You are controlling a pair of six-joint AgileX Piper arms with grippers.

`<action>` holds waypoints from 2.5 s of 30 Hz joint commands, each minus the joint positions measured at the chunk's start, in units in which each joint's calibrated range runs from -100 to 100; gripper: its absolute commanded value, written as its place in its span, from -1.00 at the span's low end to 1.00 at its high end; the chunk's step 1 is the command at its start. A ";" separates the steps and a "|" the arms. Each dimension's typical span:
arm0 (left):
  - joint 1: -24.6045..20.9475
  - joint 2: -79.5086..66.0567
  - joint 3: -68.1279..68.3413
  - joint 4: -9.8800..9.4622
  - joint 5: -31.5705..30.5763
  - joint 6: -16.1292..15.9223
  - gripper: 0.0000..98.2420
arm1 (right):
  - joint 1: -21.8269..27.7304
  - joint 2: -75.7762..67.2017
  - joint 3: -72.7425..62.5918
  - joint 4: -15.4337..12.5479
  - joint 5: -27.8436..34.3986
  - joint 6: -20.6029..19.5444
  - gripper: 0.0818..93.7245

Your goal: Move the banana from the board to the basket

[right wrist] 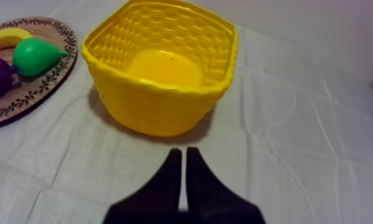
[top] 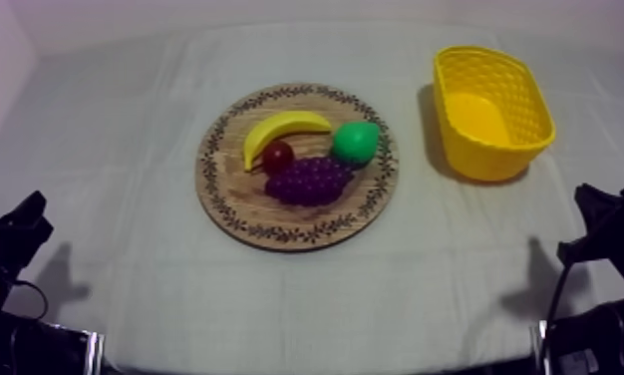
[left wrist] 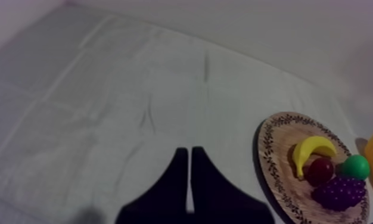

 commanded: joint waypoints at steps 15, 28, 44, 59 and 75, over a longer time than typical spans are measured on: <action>0.01 -0.01 0.01 -0.02 -0.04 0.00 -1.00 | 0.00 0.00 0.04 0.01 0.02 0.01 -0.99; 0.01 -0.01 0.01 -0.02 -0.04 0.00 -1.00 | 0.00 0.00 0.04 0.01 0.02 0.01 -0.99; 0.01 -0.01 0.01 -0.02 -0.04 -0.02 -1.00 | -1.25 1.32 -5.02 -1.81 7.07 3.58 -0.97; 0.01 -0.01 0.01 -0.02 -0.04 -0.03 -1.00 | -1.32 25.84 -40.70 -10.16 16.53 11.58 -0.96; 0.01 -0.01 0.01 -0.02 -0.04 0.00 -1.00 | -6.39 58.57 -75.75 -11.18 29.46 13.55 -0.90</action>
